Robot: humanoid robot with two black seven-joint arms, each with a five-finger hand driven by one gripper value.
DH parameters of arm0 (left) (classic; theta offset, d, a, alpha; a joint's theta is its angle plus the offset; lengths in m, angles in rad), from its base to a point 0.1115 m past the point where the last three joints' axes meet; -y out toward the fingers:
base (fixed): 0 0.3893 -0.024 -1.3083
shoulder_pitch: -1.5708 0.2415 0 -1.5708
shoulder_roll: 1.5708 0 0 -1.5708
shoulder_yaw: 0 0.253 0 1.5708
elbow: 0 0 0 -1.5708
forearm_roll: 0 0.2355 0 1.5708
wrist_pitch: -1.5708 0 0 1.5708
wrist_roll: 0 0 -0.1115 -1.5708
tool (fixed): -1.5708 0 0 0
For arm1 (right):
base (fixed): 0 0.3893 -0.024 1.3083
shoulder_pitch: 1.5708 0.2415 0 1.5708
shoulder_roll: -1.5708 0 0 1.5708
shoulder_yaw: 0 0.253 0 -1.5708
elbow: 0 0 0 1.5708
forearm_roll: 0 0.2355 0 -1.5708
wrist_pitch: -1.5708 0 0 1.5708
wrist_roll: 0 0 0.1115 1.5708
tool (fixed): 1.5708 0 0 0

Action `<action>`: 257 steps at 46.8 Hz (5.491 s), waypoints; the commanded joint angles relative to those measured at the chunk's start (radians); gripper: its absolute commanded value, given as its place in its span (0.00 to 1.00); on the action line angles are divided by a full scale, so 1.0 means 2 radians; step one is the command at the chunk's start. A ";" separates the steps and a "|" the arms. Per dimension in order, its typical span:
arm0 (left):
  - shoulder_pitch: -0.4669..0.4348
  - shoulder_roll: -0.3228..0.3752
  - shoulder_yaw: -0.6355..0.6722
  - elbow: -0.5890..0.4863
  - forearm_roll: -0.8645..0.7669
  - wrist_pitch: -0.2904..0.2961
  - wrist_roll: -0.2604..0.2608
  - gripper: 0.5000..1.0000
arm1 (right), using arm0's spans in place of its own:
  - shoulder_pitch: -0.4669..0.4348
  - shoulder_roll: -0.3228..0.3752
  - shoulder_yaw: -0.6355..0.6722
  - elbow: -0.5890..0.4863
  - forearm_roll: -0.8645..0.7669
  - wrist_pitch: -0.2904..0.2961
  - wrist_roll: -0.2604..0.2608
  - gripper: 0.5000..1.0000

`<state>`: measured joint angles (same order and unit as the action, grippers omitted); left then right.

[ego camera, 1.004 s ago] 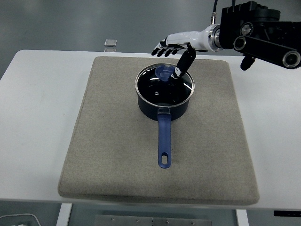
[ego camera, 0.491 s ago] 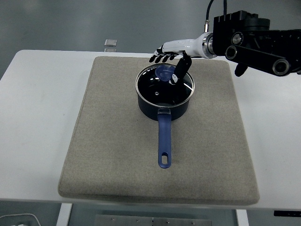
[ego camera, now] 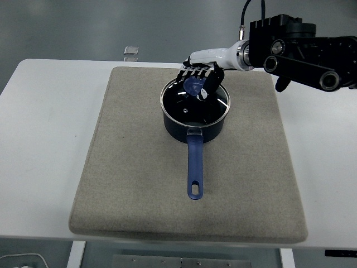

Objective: Lift the pot lid and place it to the right of the pot.

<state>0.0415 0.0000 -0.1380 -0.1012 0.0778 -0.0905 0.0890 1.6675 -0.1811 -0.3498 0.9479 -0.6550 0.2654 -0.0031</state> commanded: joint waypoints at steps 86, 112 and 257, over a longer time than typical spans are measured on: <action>0.000 0.000 0.000 0.000 0.000 0.000 0.000 1.00 | 0.000 0.002 -0.011 -0.003 -0.008 0.000 -0.001 0.45; 0.000 0.000 0.000 0.000 0.000 0.000 0.000 1.00 | 0.005 -0.004 -0.009 -0.004 -0.007 -0.001 0.000 0.23; 0.000 0.000 0.000 0.000 0.000 0.000 0.000 1.00 | -0.108 -0.057 -0.046 -0.116 -0.008 -0.067 0.010 0.46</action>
<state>0.0415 0.0000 -0.1381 -0.1012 0.0779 -0.0905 0.0890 1.4511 -0.2945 -0.4433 0.7143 -0.6729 0.1304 0.0136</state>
